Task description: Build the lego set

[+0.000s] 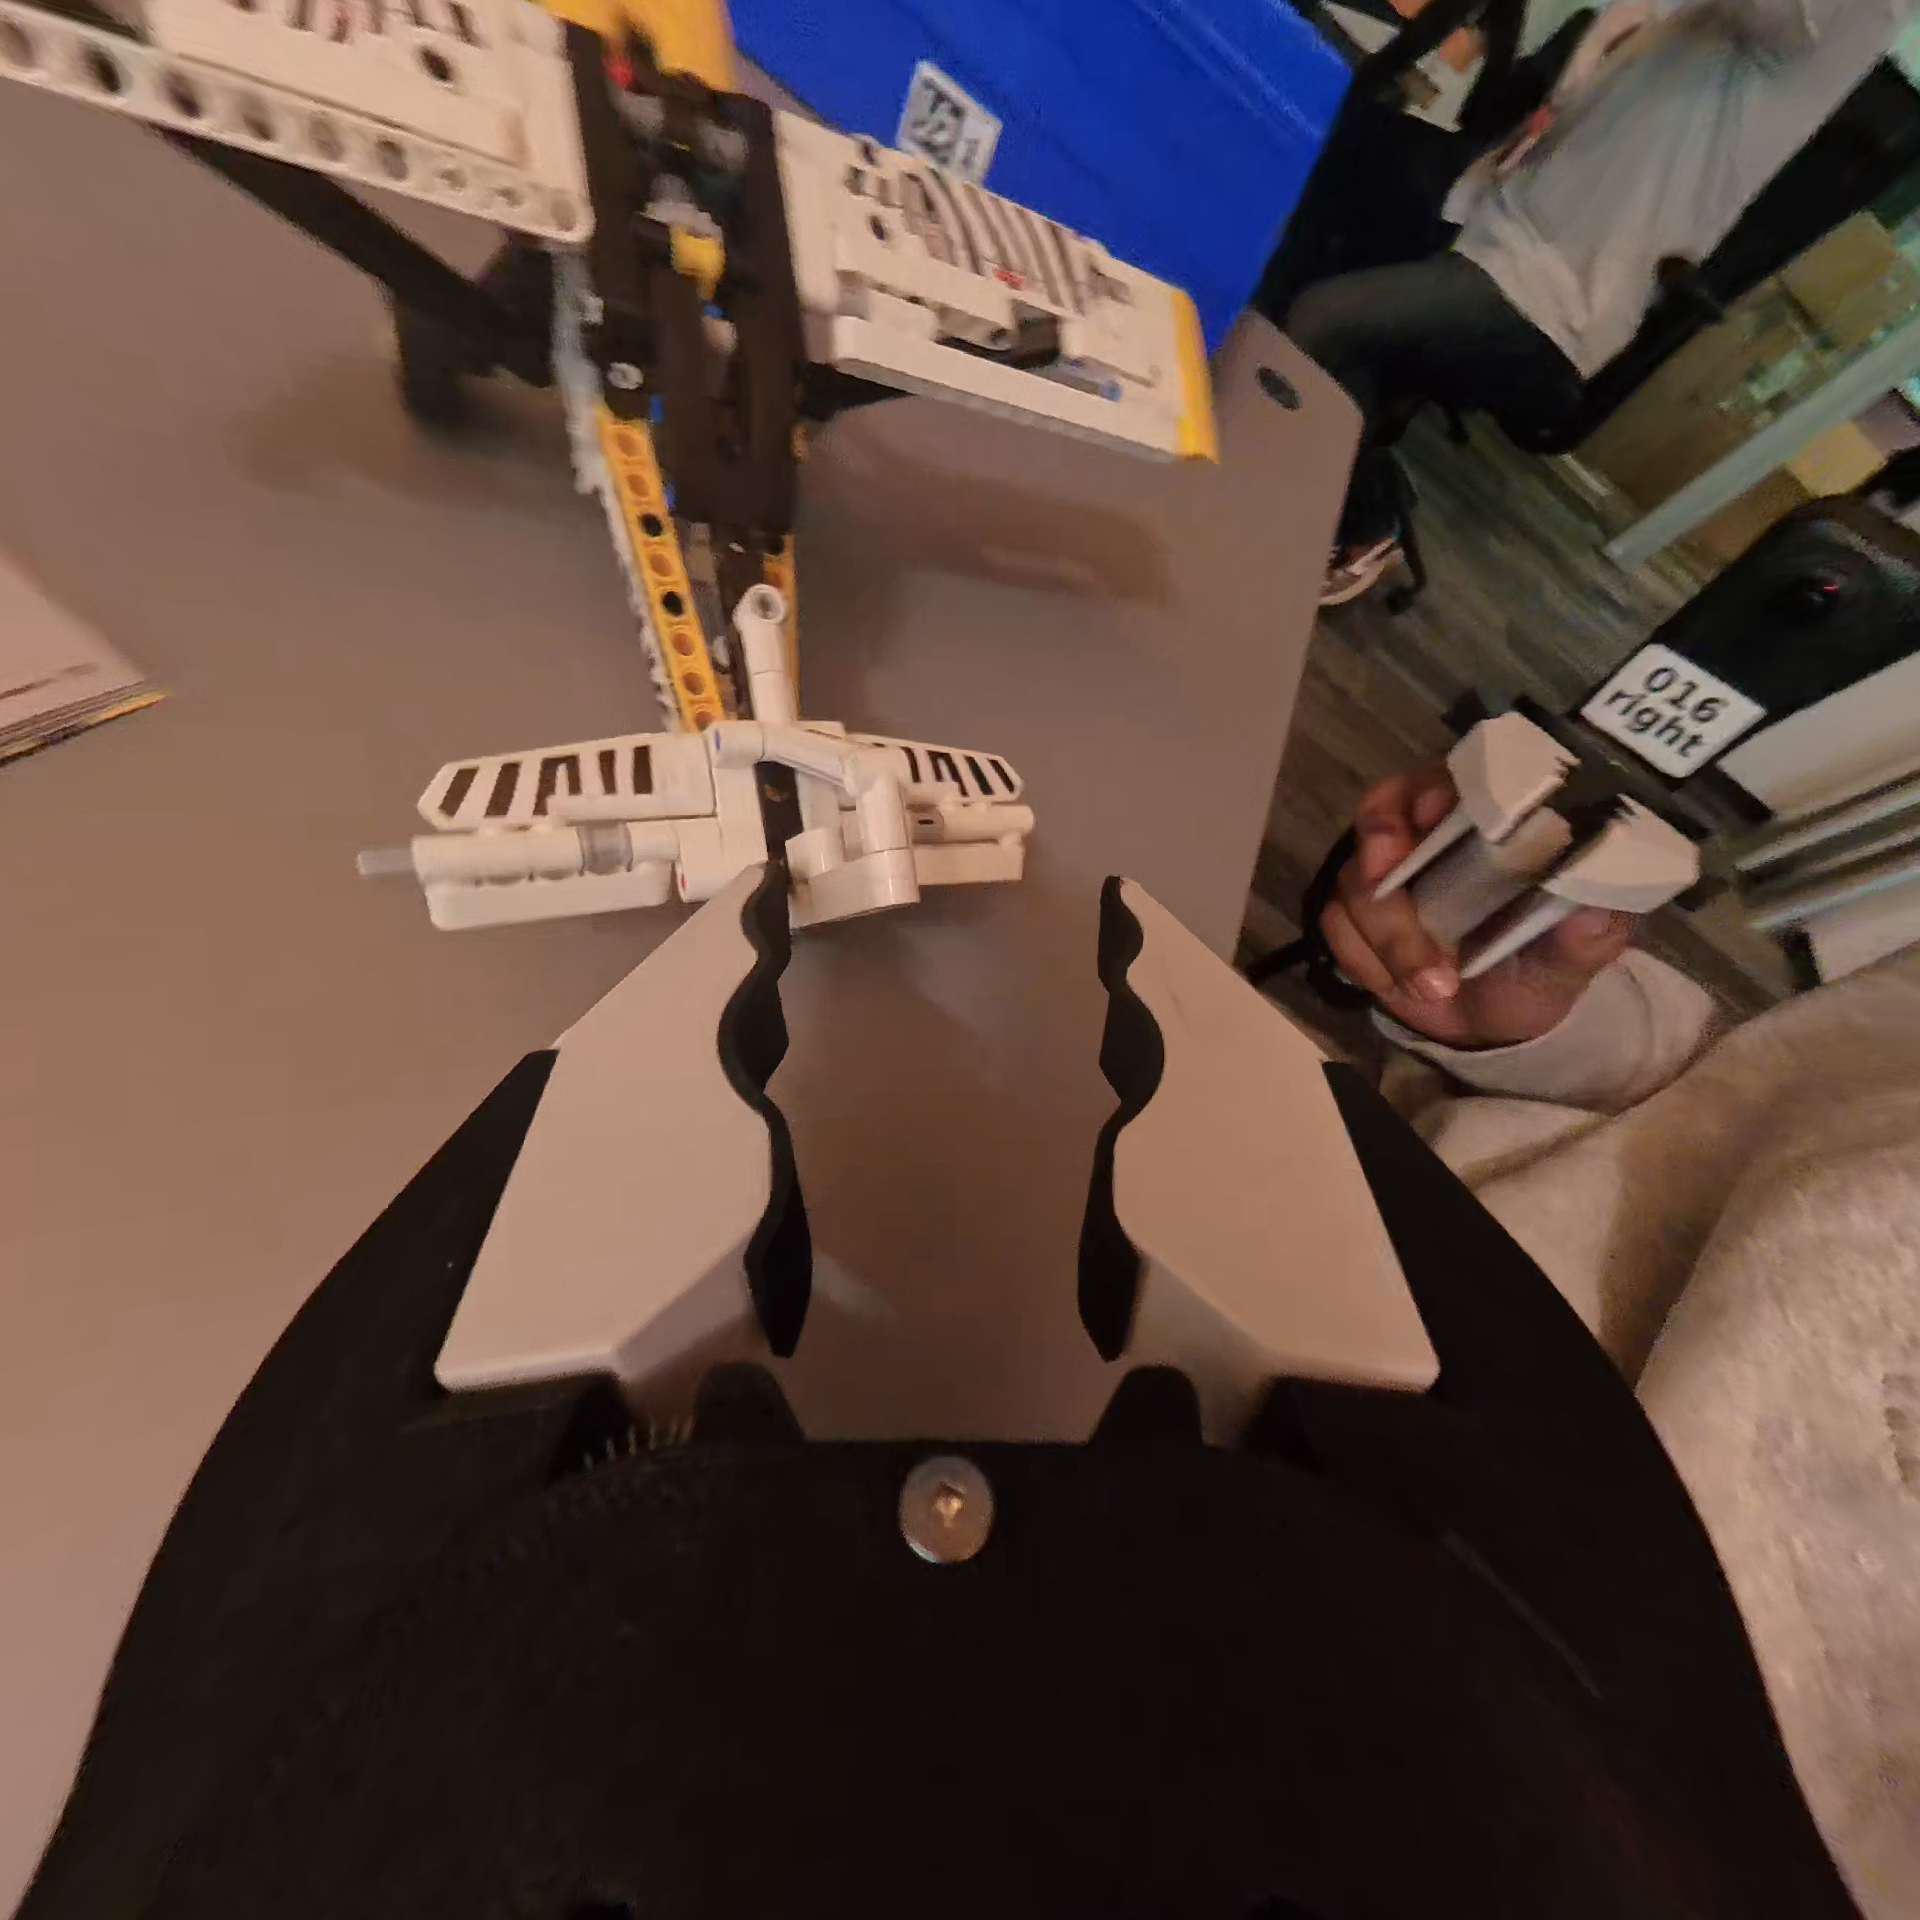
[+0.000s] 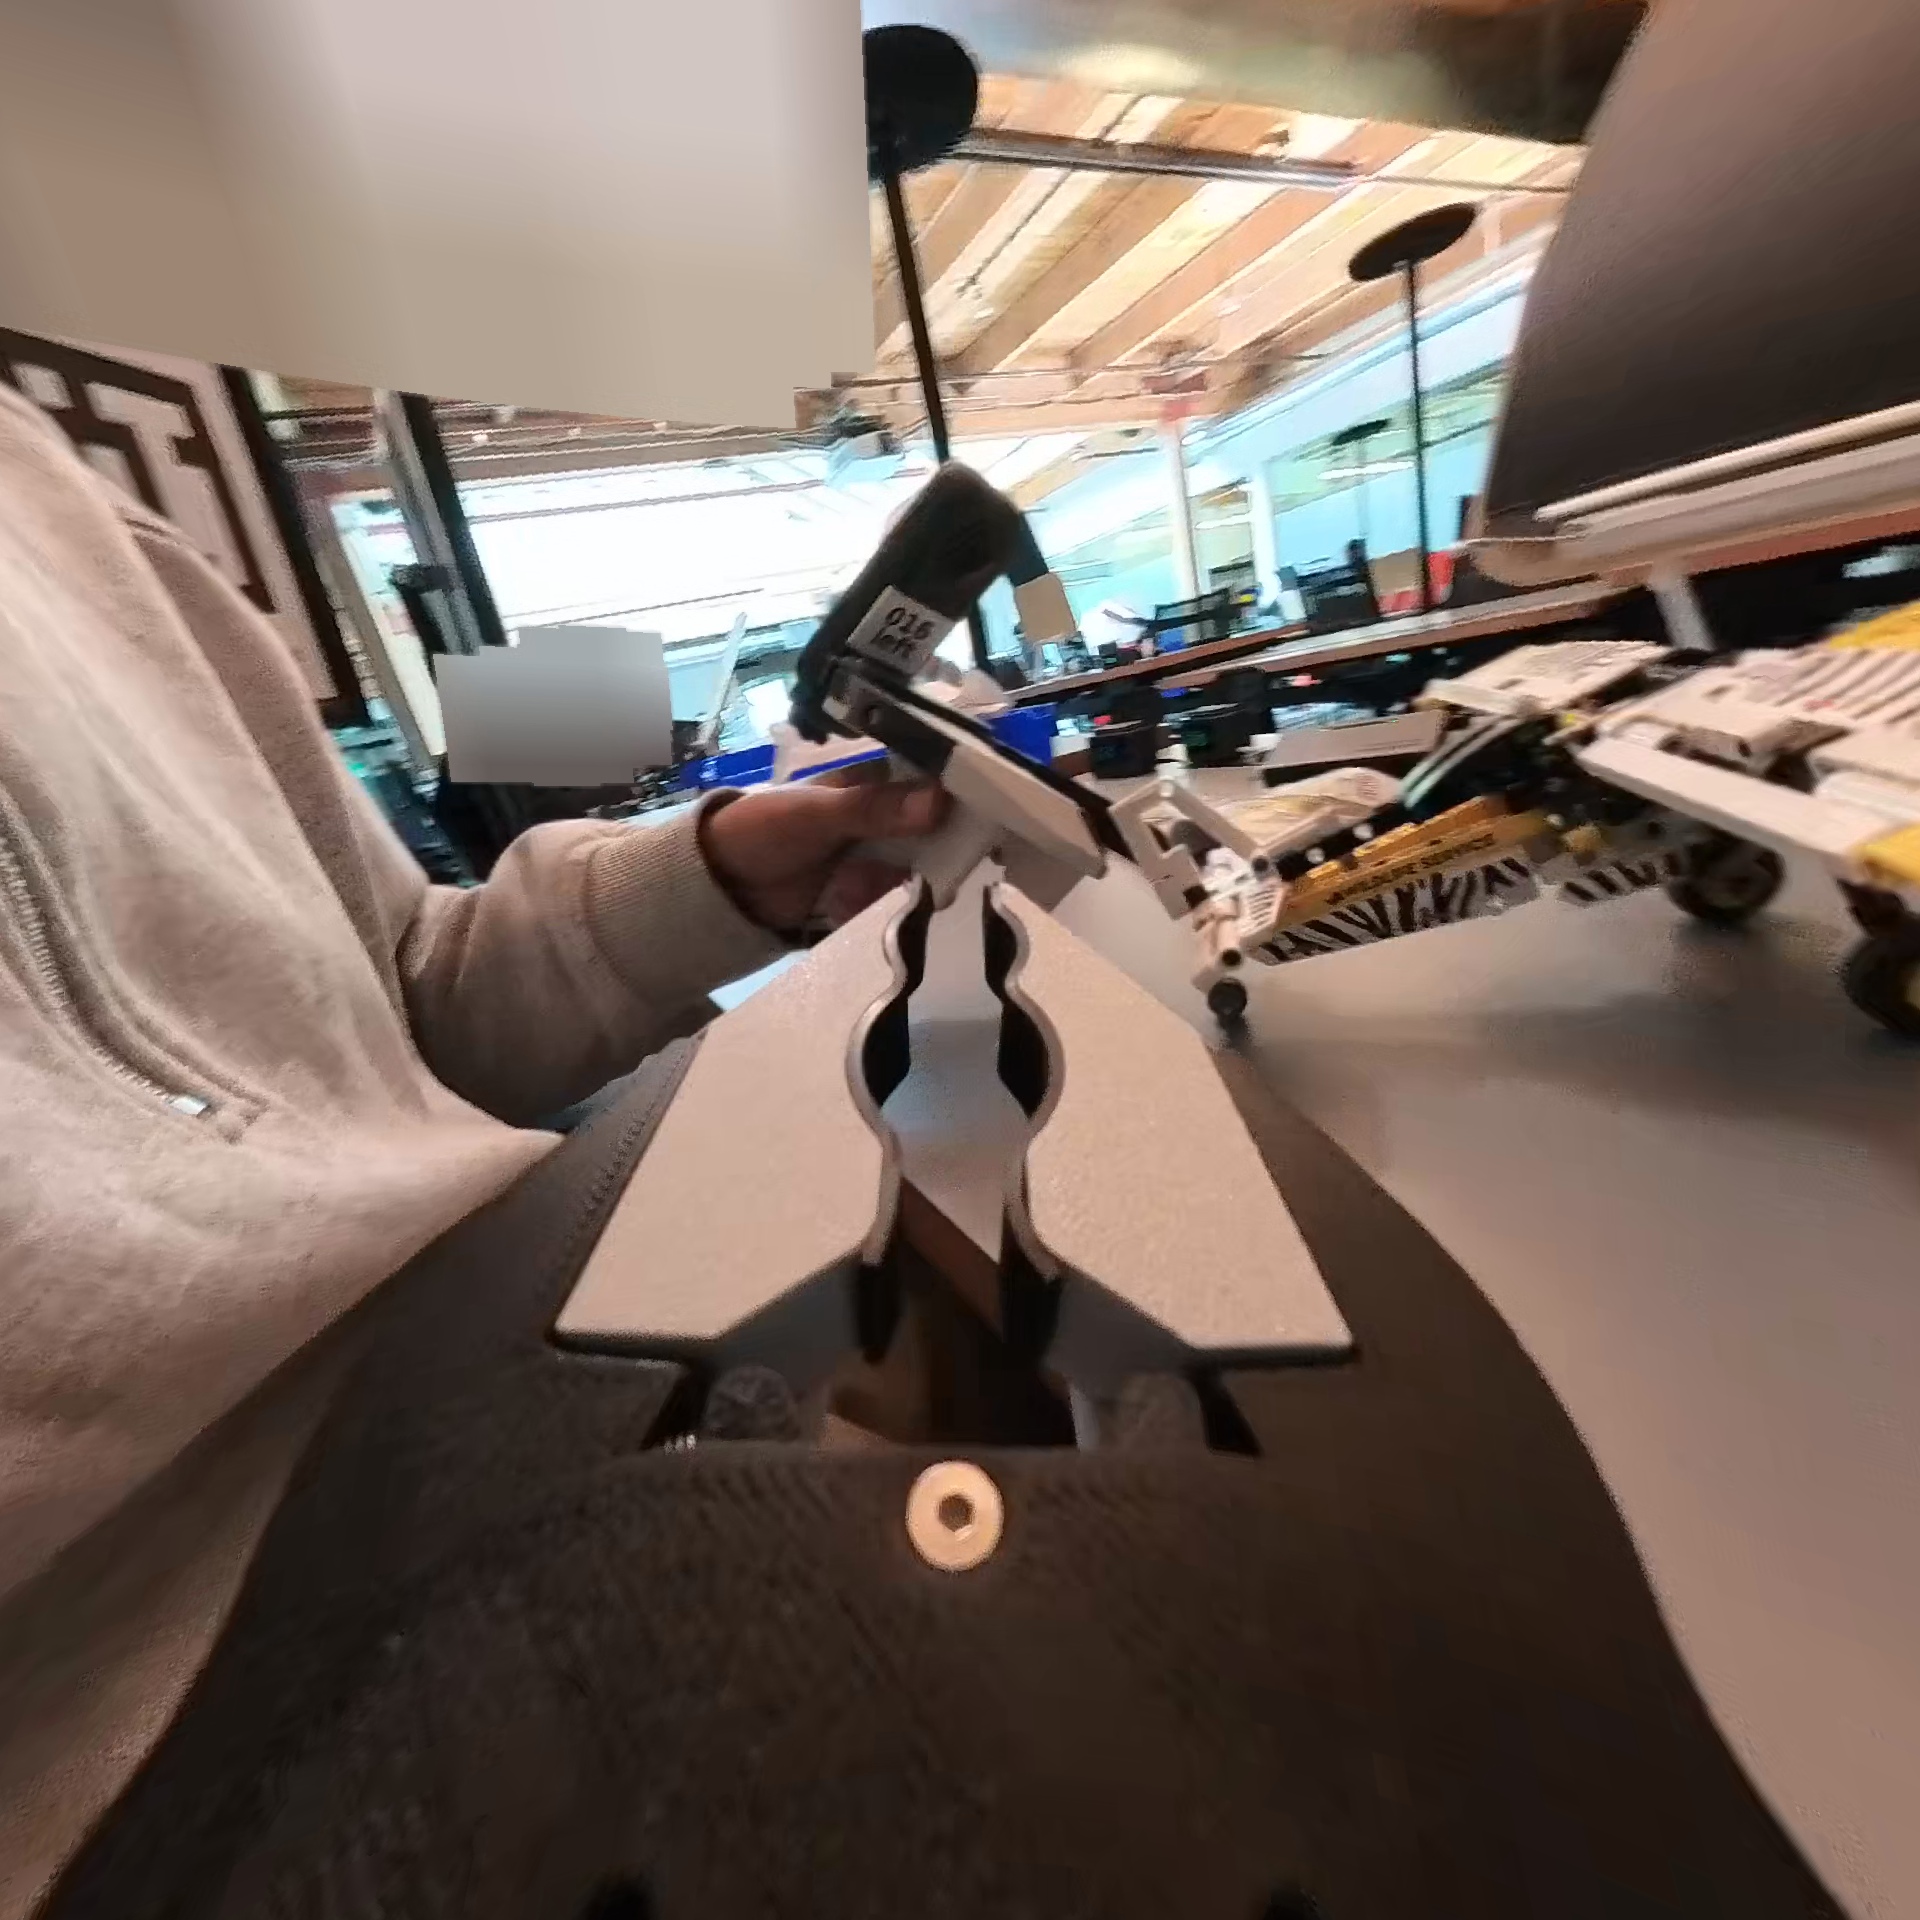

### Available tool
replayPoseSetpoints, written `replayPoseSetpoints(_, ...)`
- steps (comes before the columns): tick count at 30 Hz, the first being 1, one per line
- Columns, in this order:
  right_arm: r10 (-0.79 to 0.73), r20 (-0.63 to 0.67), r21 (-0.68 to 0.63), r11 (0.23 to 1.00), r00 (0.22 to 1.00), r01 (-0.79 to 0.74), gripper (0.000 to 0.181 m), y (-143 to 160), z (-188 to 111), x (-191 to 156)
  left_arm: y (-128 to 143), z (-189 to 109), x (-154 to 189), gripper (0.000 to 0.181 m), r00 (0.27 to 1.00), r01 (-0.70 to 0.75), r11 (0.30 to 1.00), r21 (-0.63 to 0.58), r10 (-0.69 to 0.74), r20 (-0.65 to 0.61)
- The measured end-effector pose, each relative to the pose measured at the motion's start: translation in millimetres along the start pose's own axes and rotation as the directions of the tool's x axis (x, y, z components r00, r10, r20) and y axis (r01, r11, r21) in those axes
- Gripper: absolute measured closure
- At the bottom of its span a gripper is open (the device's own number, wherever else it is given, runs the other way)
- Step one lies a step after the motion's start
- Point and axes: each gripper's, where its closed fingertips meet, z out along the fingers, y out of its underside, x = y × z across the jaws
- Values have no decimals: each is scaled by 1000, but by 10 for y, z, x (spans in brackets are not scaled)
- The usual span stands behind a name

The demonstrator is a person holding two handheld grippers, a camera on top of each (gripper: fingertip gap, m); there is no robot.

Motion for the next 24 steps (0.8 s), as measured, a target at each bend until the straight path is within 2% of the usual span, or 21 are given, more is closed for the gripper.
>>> replayPoseSetpoints(4, 23, -96, 58, 998, 995, -18, 174, -188, -259, 165, -133, 356, 221, 110, 998, -17, 1000, 26, 19, -56)
replayPoseSetpoints(7, 22, -189, 103, 995, 982, -2, 174, -310, -462, 310, -190, 645, 404, 108, 990, -83, 996, 11, 84, -116)
replayPoseSetpoints(10, 67, -275, 133, 991, 959, -31, 174, -372, -608, 471, -220, 733, 432, 111, 983, -117, 993, 30, 120, -141)
replayPoseSetpoints(13, 119, -351, 137, 988, 929, -75, 169, -354, -681, 643, -236, 589, 431, 121, 975, -27, 996, 81, 45, -219)
replayPoseSetpoints(16, 138, -384, 107, 989, 913, -104, 160, -327, -599, 759, -208, 354, 322, 124, 971, 54, 988, 144, -18, -240)
replayPoseSetpoints(18, 119, -368, 63, 993, 922, -103, 145, -325, -427, 765, -205, 142, 309, 125, 969, 17, 972, 236, 41, -242)
replayPoseSetpoints(21, 79, -329, -34, 995, 941, -96, 121, -314, -21, 742, -190, -166, 263, 127, 979, -106, 920, 378, 164, -124)
replayPoseSetpoints(24, -23, -332, -245, 968, 943, -62, 98, -146, 387, 812, -134, -411, 330, 126, 971, -167, 863, 477, 227, -70)
